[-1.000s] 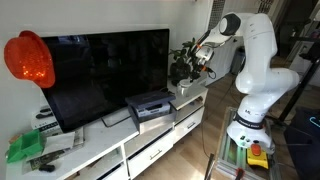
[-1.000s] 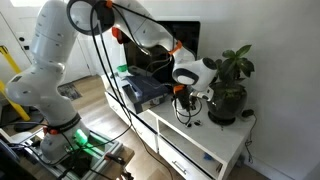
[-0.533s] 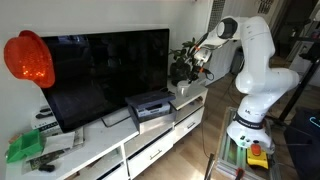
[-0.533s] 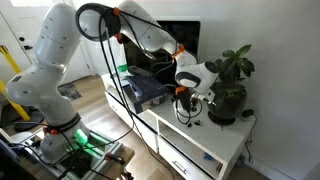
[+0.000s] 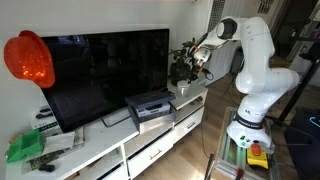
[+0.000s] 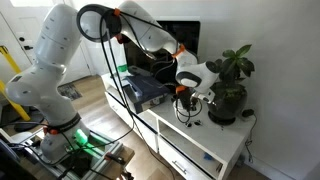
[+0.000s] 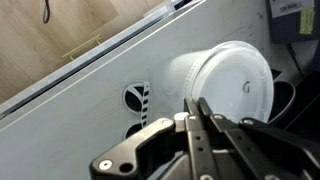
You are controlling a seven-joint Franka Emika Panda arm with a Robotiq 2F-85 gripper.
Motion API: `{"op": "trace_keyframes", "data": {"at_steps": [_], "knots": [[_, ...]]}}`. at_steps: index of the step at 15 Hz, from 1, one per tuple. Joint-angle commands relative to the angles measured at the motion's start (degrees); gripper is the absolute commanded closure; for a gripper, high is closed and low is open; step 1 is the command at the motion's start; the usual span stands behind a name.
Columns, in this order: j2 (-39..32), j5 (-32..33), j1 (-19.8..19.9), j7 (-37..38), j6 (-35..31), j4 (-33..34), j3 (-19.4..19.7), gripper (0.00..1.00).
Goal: Pick up the clear container lid and put it on the clear container upside down
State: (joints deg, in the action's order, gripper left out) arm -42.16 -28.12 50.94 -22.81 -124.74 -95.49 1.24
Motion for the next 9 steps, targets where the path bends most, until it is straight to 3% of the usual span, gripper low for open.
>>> {"op": "trace_keyframes", "data": {"at_steps": [1, 9], "knots": [[-0.57, -1.47, 0.67, 0.14, 2.2, 1.1, -0.44, 0.99], [-1.11, -1.3, 0.4, 0.38, 2.35, 1.06, -0.05, 0.99]]}}
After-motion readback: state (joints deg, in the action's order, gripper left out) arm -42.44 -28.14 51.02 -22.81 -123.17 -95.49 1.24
